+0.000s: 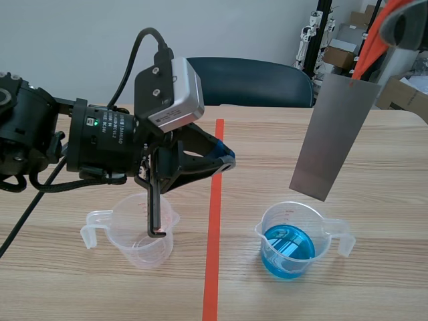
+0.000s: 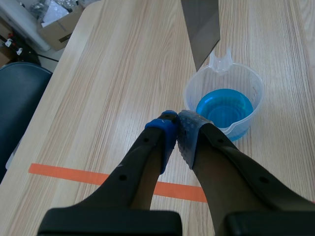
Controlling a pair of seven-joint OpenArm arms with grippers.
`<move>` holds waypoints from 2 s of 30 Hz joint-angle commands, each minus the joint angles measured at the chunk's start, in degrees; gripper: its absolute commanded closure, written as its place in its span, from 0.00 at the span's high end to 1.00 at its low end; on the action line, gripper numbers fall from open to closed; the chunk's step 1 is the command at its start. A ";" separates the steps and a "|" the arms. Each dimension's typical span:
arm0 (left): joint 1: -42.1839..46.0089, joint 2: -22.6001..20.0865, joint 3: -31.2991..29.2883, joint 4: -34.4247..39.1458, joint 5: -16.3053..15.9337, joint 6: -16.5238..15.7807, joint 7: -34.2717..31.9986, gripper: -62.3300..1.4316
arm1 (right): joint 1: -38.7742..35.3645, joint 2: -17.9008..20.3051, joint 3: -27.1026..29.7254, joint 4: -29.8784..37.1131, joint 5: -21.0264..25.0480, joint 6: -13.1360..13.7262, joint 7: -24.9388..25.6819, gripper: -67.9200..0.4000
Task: Do the redox reaction experiment. move the plate over the left beaker
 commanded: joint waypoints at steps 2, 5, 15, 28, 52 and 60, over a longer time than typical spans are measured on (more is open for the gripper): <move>0.02 0.72 0.13 0.70 -0.98 0.13 -0.61 0.09 | 0.83 0.68 1.40 0.46 0.87 0.87 0.85 0.00; 0.02 0.70 0.13 0.70 -0.98 0.13 -0.59 0.09 | 0.81 -0.07 1.40 0.46 0.83 0.87 0.83 0.00; 4.22 -2.71 -2.10 0.70 -0.98 0.13 -5.27 0.09 | 0.87 -4.02 1.44 0.46 0.22 0.87 0.85 0.00; 18.40 -11.93 -14.34 0.70 -0.94 0.17 -16.55 0.09 | 0.87 -9.66 4.04 0.46 -5.40 0.87 0.57 0.00; 50.36 -9.05 -35.54 -17.46 11.82 10.78 -57.66 0.09 | 1.05 -25.27 11.58 2.93 -8.44 0.87 -12.74 0.00; 51.56 0.15 -35.54 -31.04 22.45 20.33 -70.66 0.09 | 5.55 -32.98 12.28 3.67 -5.46 0.87 -24.50 0.00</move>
